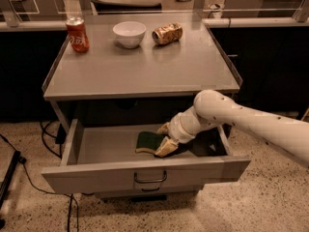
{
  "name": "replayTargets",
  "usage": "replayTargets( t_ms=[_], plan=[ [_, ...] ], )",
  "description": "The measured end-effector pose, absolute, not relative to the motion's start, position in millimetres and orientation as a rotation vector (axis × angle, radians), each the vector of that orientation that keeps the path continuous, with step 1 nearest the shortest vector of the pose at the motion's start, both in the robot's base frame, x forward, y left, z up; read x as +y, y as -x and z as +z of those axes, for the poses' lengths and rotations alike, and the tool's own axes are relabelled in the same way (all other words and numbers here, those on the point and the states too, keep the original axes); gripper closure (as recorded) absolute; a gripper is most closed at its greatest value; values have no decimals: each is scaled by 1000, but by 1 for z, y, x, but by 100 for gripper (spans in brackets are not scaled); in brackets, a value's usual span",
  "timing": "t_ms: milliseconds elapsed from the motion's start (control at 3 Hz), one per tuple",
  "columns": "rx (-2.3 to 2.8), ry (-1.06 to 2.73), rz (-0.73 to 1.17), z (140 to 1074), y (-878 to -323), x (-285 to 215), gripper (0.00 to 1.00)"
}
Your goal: Place sponge into top drawer
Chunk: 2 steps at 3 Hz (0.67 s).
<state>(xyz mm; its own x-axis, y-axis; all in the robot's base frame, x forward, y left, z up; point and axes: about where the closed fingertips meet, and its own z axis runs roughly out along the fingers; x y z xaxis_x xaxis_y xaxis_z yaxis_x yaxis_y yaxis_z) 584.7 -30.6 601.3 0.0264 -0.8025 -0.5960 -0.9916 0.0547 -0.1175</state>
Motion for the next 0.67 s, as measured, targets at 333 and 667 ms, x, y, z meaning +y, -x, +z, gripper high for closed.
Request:
replayTargets(
  t_ms=[333, 667],
  plan=[
    [1824, 1794, 474, 602, -584, -29, 27],
    [1822, 1796, 472, 603, -584, -28, 4]
  ],
)
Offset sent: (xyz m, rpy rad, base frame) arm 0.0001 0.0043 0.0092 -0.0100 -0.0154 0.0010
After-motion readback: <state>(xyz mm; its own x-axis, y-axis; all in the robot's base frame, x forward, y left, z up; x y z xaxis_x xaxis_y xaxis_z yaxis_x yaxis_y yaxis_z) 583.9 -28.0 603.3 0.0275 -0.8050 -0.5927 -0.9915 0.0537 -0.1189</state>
